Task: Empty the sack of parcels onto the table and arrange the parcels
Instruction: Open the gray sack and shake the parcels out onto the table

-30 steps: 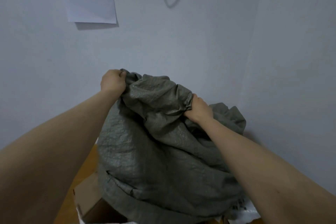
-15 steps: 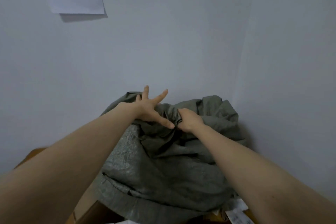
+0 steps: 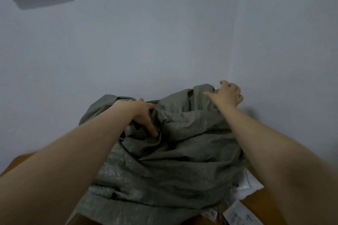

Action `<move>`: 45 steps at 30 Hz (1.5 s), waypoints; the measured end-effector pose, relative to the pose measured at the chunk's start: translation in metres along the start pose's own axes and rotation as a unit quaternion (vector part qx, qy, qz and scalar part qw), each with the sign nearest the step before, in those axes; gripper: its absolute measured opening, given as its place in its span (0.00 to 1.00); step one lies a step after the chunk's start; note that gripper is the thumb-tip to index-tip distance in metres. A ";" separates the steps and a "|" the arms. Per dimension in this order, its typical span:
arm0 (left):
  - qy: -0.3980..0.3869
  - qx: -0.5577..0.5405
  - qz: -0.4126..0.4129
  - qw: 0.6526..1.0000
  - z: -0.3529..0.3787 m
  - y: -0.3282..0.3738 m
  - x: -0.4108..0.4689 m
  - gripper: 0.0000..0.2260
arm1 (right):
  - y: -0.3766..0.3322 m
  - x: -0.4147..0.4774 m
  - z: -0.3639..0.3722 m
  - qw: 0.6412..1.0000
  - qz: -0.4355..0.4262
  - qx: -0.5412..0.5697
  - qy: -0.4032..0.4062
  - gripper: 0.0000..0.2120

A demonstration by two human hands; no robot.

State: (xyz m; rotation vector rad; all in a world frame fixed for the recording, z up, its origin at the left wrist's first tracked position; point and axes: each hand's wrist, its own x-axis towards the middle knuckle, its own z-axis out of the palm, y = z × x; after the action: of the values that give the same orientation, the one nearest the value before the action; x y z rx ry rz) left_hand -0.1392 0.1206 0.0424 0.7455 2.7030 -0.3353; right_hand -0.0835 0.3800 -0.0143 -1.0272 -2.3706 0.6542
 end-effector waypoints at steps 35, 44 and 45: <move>0.101 -0.163 -0.030 0.981 -0.022 0.002 -0.007 0.71 | -0.111 -0.022 -0.038 0.931 -0.144 0.279 -0.186 0.12; 0.358 -0.310 0.037 0.880 -0.011 0.030 0.013 0.32 | -0.086 -0.030 -0.053 0.792 -0.151 0.432 -0.404 0.26; 0.375 -0.306 0.037 0.875 -0.012 0.028 0.012 0.24 | -0.072 -0.021 -0.050 0.811 -0.148 0.391 -0.408 0.37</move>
State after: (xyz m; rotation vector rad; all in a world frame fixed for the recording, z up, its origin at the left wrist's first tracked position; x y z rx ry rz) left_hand -0.1372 0.1534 0.0449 0.8871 3.1344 0.9958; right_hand -0.0794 0.3325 0.0622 0.0431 -2.3566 2.0141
